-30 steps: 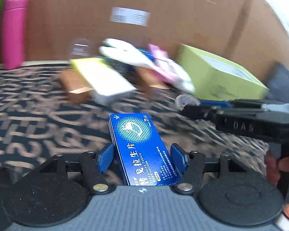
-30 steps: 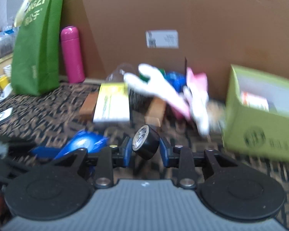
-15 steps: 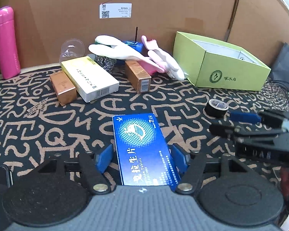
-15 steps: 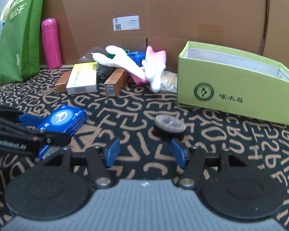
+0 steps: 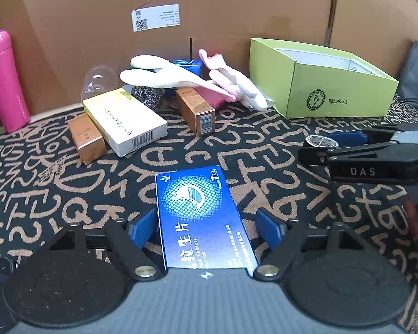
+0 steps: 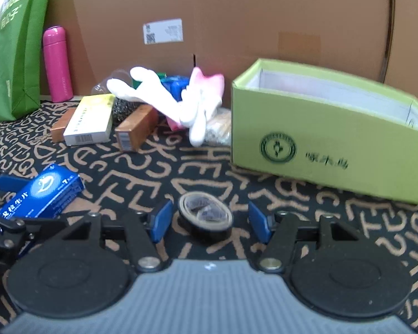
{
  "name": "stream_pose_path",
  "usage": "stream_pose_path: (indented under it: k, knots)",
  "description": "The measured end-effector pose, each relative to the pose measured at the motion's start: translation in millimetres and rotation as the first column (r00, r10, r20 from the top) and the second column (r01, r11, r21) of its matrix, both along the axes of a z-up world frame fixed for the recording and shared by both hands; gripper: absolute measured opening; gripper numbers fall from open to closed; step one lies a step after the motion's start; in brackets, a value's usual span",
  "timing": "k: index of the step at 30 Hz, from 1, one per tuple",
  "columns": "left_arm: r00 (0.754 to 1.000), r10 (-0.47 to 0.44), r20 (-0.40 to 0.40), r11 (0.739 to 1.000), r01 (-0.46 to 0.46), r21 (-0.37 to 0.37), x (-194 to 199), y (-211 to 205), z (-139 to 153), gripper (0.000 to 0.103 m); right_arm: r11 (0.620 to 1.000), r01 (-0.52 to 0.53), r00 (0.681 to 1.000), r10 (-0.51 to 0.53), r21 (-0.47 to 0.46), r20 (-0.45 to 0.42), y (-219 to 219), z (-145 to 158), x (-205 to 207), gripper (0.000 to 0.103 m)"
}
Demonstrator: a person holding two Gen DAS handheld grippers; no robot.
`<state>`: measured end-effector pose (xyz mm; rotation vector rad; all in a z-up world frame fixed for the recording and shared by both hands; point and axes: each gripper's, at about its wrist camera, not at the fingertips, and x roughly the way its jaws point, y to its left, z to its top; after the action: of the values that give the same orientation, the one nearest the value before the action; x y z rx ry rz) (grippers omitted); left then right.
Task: Organize objects
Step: 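Grasp the black tape roll with the right gripper, then carry the blue box and black tape into the lime-green box, release both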
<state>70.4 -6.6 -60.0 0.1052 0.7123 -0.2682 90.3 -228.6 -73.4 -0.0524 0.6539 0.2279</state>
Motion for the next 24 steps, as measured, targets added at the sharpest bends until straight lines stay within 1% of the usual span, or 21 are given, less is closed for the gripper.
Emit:
stream_pose_path:
  k: [1, 2, 7, 9, 13, 18, 21, 24]
  knots:
    - [1.0, -0.003, 0.007, 1.0, 0.003, 0.001, -1, 0, 0, 0.072, 1.0, 0.004, 1.0, -0.004, 0.011, 0.004, -1, 0, -1, 0.04]
    - [1.0, -0.008, 0.011, 1.0, 0.008, 0.003, -1, -1, 1, 0.062, 1.0, 0.008, 1.0, -0.008, 0.016, 0.012, -2, 2, -4, 0.04]
    - [0.999, -0.031, -0.008, 0.999, 0.031, -0.01, 0, -7, 6, 0.061, 1.0, 0.015, 1.0, -0.015, 0.021, 0.016, -1, 2, -13, 0.04]
    - [0.999, -0.052, -0.002, 0.998, 0.052, -0.025, -2, -12, 12, 0.061, 0.999, 0.021, 0.999, -0.022, 0.029, 0.026, -3, 6, -17, 0.04]
    - [0.993, -0.101, 0.066, 0.993, 0.104, -0.05, 1, -28, 40, 0.061, 0.998, 0.025, 0.997, -0.029, 0.053, 0.077, -13, 25, -28, 0.04]
    - [0.975, -0.159, 0.153, 0.979, 0.176, -0.105, 19, -61, 85, 0.061, 0.997, 0.071, 0.978, -0.074, 0.025, 0.197, -40, 65, -38, 0.04]
    - [0.959, -0.206, 0.196, 0.965, 0.232, -0.122, 34, -89, 109, 0.061, 0.992, 0.124, 0.962, -0.121, 0.002, 0.243, -63, 85, -32, 0.04]
    - [0.945, -0.233, 0.228, 0.96, 0.261, -0.105, 54, -123, 125, 0.061, 0.982, 0.189, 0.946, -0.175, -0.024, 0.274, -87, 100, -16, 0.04]
